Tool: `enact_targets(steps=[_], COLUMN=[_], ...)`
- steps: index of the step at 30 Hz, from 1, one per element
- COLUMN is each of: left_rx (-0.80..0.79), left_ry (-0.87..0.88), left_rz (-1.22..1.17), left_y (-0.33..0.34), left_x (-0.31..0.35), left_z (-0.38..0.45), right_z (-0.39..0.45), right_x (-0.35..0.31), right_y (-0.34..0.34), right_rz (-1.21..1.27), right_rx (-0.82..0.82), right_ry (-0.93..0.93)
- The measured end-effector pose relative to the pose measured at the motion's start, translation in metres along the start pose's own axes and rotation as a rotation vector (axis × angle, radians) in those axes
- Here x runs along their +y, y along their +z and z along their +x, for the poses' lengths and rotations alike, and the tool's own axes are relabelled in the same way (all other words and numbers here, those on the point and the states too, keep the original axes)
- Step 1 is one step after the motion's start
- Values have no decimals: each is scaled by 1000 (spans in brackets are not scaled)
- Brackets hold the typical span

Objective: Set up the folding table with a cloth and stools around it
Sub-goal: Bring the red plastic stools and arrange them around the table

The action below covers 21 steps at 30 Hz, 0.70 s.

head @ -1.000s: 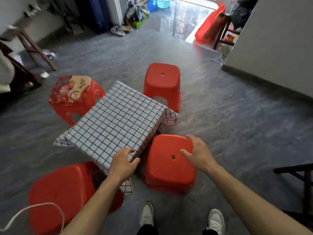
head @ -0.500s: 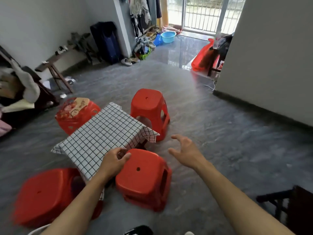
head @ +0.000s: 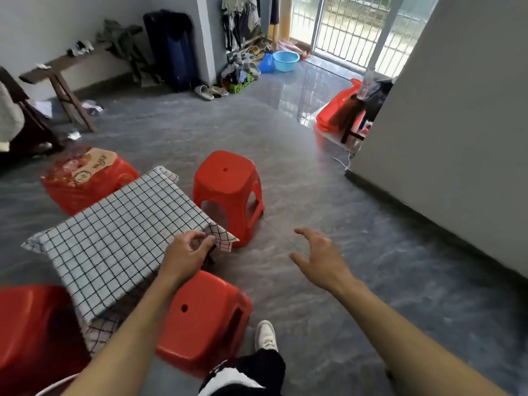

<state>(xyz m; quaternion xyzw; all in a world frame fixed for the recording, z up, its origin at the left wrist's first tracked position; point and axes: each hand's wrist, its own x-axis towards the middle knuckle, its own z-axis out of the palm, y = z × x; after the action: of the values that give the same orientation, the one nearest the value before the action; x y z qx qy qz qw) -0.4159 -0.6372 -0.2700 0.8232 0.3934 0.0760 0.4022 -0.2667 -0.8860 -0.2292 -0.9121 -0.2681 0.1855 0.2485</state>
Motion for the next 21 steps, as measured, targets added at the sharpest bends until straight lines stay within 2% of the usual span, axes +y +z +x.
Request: enact_targets(steps=[4,8,14,21], left_rx=[93,189,349,645], left_ry=[-165,-266,-470,-752], left_rz=[-145,-288,-361,-444], left_y=[16,-5,-37,-19], left_x=[5,1,-31,-39], left_z=[44,64,68,41], right_z=[73,139,210,267], right_x=[-22,-62,-104,-168], right_y=[1,4,30,97], right_rz=[-122,-177,-213,-306], right_rx=[-131,-240,-380,-726], right_ry=[-63,-219,-461,-847])
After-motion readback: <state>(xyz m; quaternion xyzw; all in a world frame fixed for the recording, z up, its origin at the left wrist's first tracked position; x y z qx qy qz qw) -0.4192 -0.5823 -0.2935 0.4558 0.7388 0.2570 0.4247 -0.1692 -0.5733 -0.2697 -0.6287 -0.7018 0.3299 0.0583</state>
